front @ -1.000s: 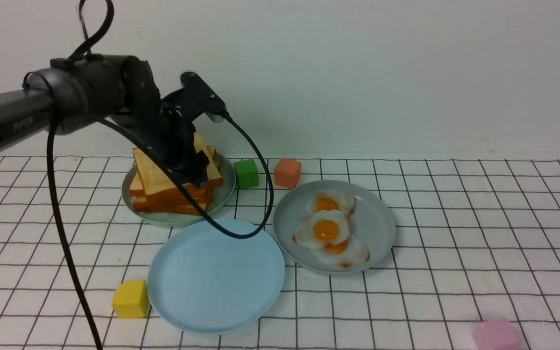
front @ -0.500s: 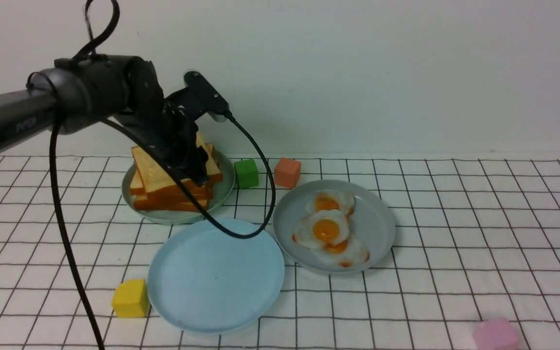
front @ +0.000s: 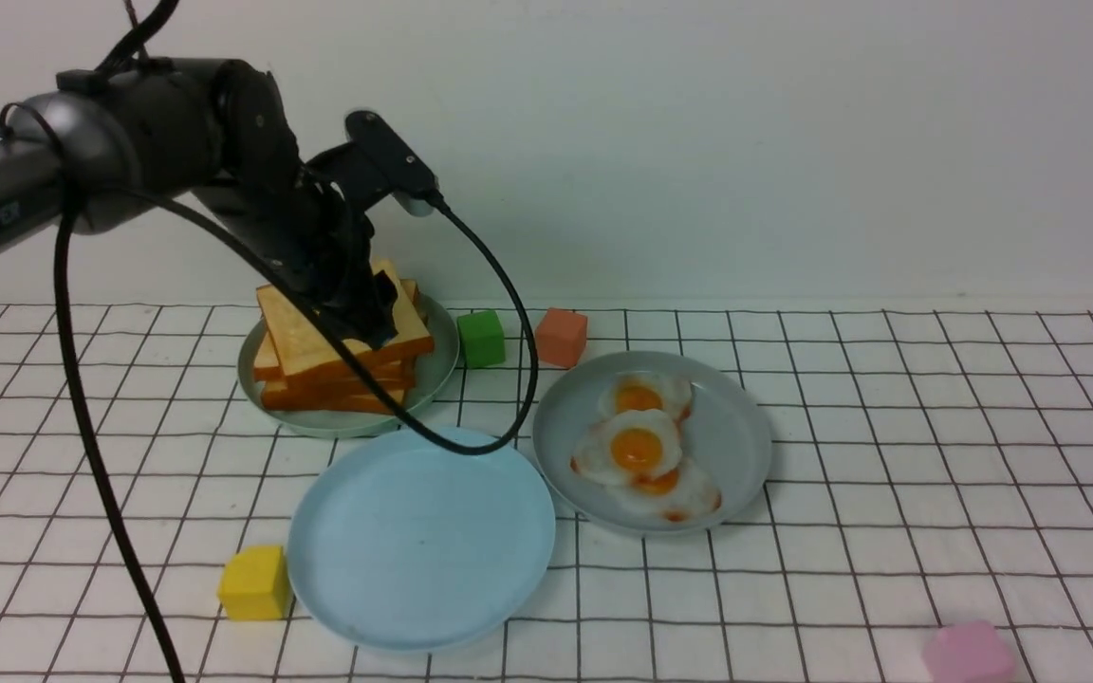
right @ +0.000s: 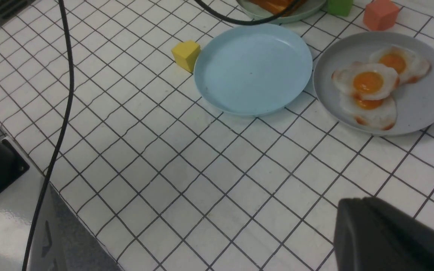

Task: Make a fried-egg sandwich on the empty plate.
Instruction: Use the left arm to grab a slice of bread, then use the left arm to put a slice of bread into the empty plate in the middle

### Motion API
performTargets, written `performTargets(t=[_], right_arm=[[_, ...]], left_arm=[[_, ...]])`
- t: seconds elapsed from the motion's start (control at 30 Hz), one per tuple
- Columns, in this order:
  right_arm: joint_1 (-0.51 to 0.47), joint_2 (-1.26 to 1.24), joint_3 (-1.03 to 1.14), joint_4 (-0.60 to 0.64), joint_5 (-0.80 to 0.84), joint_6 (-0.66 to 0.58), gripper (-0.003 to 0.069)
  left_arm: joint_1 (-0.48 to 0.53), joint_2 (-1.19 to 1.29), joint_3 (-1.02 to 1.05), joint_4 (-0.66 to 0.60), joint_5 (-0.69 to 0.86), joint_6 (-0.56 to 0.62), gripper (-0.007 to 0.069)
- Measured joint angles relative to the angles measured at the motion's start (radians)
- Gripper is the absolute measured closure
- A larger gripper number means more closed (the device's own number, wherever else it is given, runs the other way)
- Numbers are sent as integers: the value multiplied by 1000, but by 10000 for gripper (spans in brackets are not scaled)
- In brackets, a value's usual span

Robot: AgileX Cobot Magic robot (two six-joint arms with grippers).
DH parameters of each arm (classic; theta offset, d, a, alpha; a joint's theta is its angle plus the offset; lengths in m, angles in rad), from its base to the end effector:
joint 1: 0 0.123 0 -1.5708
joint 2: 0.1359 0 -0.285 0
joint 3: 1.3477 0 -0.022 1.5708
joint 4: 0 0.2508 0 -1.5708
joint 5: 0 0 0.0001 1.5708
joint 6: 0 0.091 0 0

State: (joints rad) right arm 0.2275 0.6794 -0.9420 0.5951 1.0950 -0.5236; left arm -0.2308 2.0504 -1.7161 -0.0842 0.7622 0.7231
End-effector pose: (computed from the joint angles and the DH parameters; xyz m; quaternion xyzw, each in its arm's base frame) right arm 0.0820 0.0656 0.3884 -0.3040 0.8215 0.2328 0.4225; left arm 0.4481 -0.1107 0.2388 0.4219 0.8626 0.0322 0.2773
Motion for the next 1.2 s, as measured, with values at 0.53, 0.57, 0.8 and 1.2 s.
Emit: performTargets(t=[0.53, 0.57, 0.8, 1.2], right_arm=[[0, 0, 0, 0, -6, -2, 627], [0, 0, 0, 0, -6, -2, 627], [0, 0, 0, 0, -6, -2, 622], [0, 0, 0, 0, -6, -2, 614]], left_arm=[[-3, 73, -1, 56, -32, 0, 305], [-3, 73, -2, 60, -32, 0, 358], [-4, 52, -2, 61, -15, 0, 607], [-144, -253, 119, 84, 140, -278, 606]])
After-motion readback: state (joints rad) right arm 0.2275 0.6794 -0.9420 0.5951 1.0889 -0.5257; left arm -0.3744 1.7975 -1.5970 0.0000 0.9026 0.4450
